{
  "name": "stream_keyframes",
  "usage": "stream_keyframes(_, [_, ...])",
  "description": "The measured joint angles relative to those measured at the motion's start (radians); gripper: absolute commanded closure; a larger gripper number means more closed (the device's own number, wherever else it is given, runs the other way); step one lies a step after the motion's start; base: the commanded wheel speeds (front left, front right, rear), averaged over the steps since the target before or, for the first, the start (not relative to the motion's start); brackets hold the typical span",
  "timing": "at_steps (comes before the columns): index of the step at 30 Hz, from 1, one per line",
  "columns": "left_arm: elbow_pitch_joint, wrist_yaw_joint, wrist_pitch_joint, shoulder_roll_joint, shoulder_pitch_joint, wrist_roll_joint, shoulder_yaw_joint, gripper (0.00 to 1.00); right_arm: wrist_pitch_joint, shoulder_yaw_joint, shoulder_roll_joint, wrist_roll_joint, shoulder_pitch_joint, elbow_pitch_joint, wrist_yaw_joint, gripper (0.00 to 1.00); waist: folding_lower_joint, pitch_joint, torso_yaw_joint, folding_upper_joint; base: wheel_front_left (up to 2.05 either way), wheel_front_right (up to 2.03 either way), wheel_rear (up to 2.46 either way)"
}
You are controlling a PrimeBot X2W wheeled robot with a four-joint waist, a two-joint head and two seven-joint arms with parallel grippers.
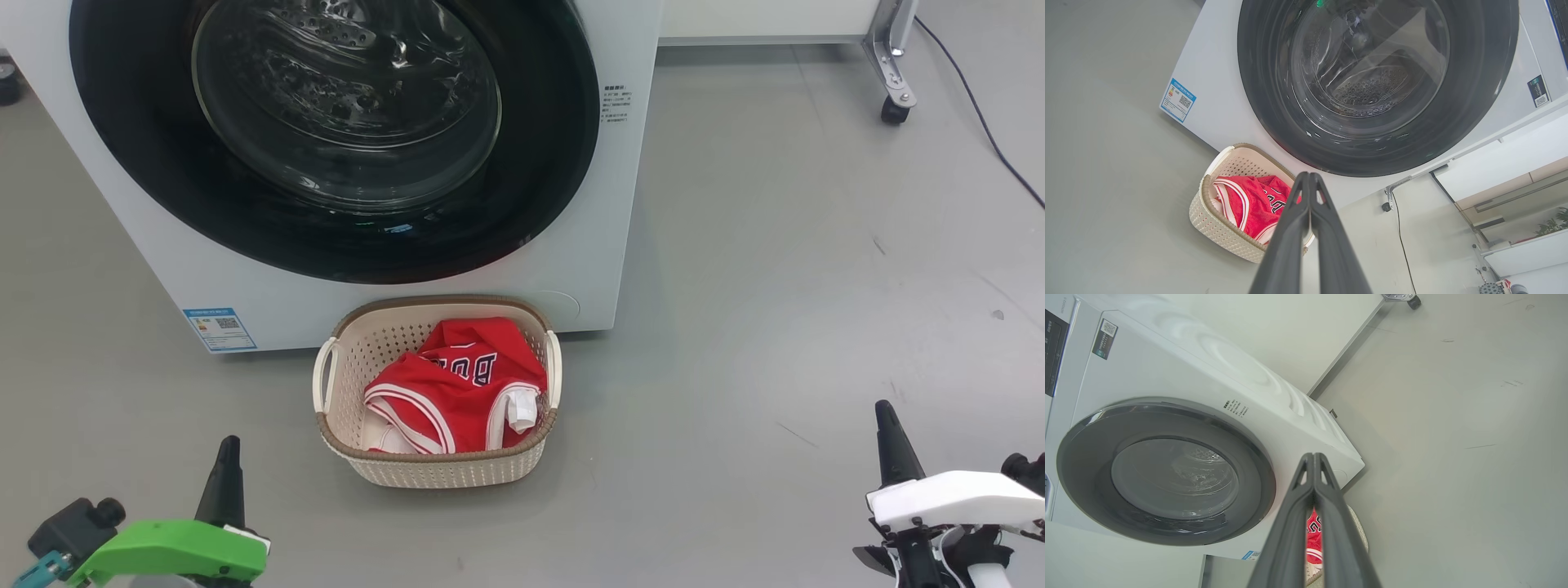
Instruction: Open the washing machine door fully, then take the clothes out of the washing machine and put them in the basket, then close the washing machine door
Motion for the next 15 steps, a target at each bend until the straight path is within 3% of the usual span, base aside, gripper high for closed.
stream_keyframes(15, [0.022, -0.018, 0.046, 0.000, -0.017, -0.193, 0.043, 1.00, 0.049, -0.044, 0.011, 0.188, -0.033, 0.033, 0.025, 1.00, 0.0000, -0.007, -0.009, 0.0000, 0.00, 0.00, 0.00])
